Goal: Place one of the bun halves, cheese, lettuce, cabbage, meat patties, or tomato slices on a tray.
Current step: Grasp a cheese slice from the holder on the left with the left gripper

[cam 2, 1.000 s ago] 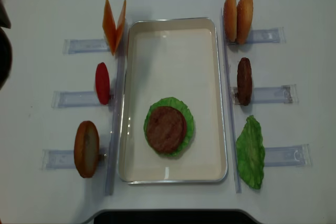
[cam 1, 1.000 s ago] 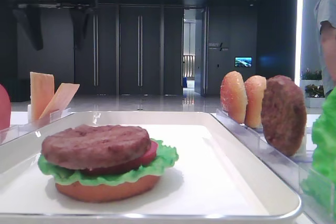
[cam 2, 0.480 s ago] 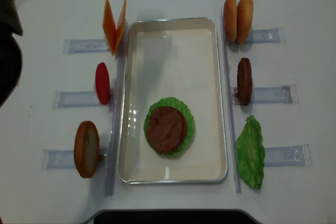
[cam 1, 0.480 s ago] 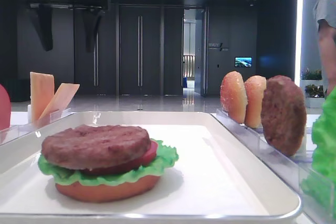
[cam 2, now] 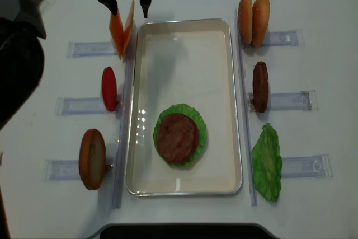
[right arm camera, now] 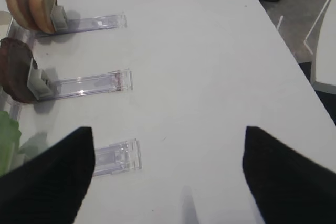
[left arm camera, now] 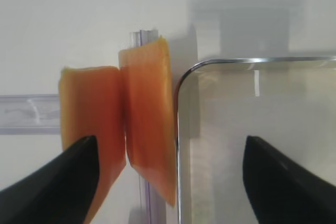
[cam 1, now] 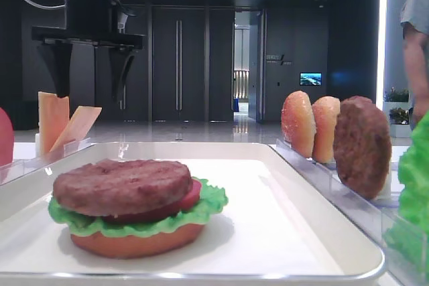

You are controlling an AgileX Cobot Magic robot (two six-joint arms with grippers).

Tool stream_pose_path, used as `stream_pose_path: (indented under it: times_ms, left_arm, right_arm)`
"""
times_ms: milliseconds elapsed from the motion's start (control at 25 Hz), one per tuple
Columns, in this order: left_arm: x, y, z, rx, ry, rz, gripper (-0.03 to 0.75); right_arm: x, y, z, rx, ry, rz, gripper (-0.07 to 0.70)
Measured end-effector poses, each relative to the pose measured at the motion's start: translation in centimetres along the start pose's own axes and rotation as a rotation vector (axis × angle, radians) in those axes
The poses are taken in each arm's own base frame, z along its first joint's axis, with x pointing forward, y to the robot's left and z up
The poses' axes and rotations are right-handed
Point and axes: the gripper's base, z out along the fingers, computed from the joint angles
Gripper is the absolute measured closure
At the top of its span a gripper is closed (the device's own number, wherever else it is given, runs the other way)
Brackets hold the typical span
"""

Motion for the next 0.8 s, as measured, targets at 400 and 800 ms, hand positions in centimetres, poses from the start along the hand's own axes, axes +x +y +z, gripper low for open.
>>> stream_pose_path:
  times_ms: [400, 800]
  left_arm:
    - [0.2, -0.6, 3.3, -0.019, 0.058, 0.026, 0.061]
    - [0.2, -0.6, 3.6, -0.028, 0.060, 0.033, 0.428]
  right_arm:
    - [0.0, 0.0, 0.0, 0.000, 0.000, 0.000, 0.082]
    - [0.0, 0.0, 0.0, 0.000, 0.000, 0.000, 0.082]
